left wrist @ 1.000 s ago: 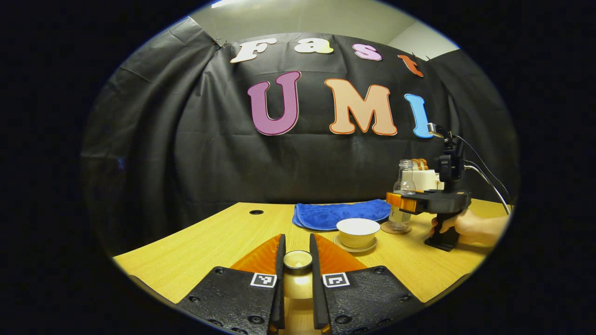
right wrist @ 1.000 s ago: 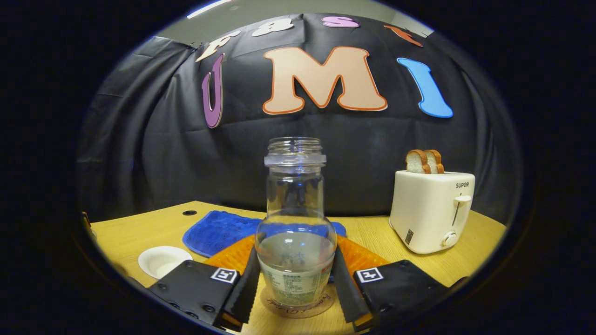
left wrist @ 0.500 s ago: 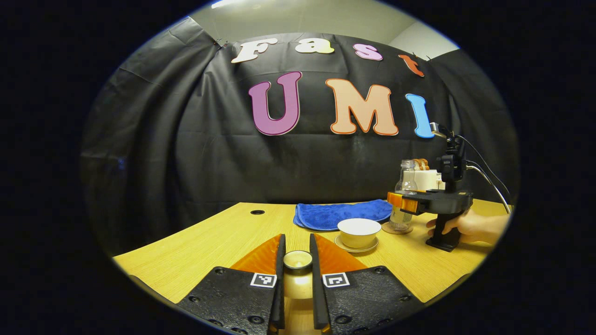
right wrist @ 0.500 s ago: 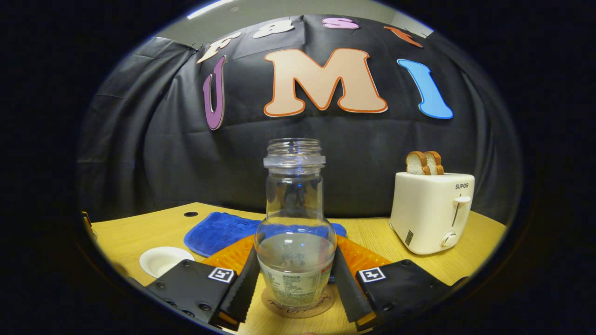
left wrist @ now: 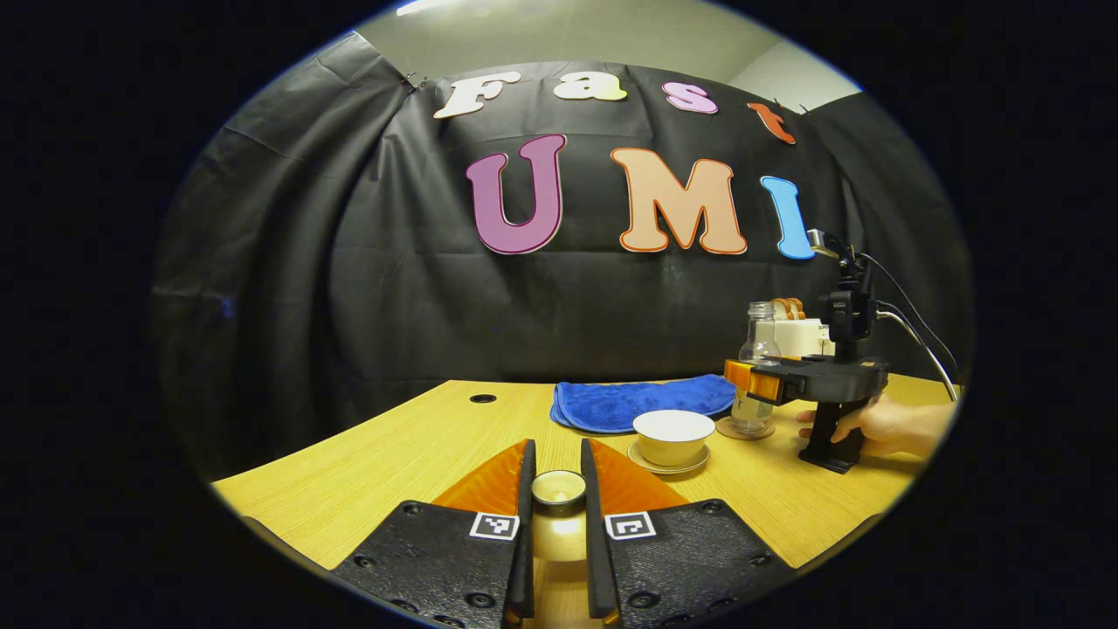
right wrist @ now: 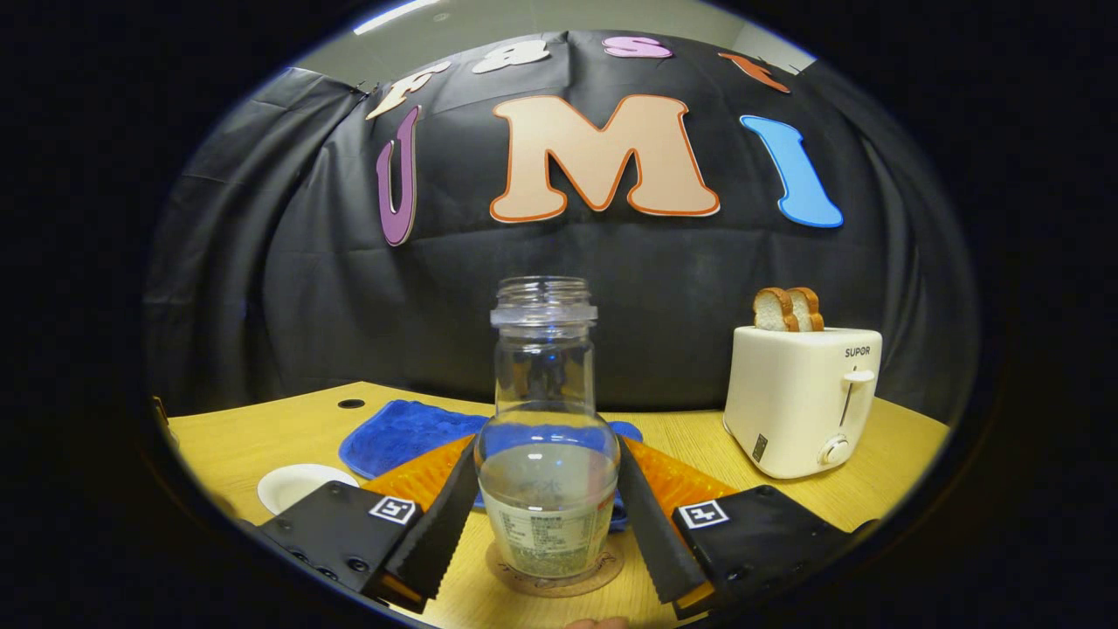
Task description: Open the teacup lid with one hand, grasp the water bottle and pour water into the teacup with the other hand; after pouring, place the water bottle on the coaster and then close the teacup lid.
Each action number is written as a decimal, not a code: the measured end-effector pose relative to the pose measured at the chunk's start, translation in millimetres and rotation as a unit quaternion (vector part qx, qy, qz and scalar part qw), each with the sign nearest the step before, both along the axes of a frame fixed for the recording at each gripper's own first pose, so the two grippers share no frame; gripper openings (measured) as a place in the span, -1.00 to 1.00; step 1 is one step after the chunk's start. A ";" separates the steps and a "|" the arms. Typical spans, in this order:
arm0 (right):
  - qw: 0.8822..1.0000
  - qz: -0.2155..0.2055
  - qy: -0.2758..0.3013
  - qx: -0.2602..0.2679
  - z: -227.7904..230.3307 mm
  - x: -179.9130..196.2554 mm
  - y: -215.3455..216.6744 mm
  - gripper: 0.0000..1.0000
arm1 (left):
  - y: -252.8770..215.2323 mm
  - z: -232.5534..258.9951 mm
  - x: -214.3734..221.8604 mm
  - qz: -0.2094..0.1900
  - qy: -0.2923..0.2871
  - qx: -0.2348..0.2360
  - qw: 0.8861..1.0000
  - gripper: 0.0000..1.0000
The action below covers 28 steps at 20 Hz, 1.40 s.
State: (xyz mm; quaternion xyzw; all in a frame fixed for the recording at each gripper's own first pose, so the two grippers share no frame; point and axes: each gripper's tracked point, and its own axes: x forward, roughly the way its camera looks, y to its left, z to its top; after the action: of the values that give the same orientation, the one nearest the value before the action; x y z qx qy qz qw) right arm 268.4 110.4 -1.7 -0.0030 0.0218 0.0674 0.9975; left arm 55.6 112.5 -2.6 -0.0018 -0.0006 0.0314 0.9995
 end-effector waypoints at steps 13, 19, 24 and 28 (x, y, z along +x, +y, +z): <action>1.000 0.005 -0.006 0.003 5.8 -64.3 -30.7 0.84 | -49.6 -1.1 41.4 -0.084 0.002 0.000 0.996 -0.58; 1.000 -0.025 -0.012 0.003 15.6 -121.4 -95.1 0.82 | -76.3 -0.9 89.6 -0.111 0.004 0.014 0.994 -0.58; 1.000 -0.027 -0.011 0.003 18.4 -145.0 -123.3 0.74 | -96.5 -4.6 122.4 -0.113 0.017 0.030 0.993 -0.58; 1.000 -0.028 -0.011 0.003 18.9 -151.3 -128.4 0.82 | -107.5 -8.7 138.7 -0.114 0.031 0.056 0.991 -0.58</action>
State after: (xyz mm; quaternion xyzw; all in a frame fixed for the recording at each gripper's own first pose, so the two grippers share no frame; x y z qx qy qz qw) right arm 117.1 -18.0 17.1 -0.0003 0.0102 0.0399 0.9992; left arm 194.2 5.0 -11.4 0.0548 0.0290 -0.0826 0.9947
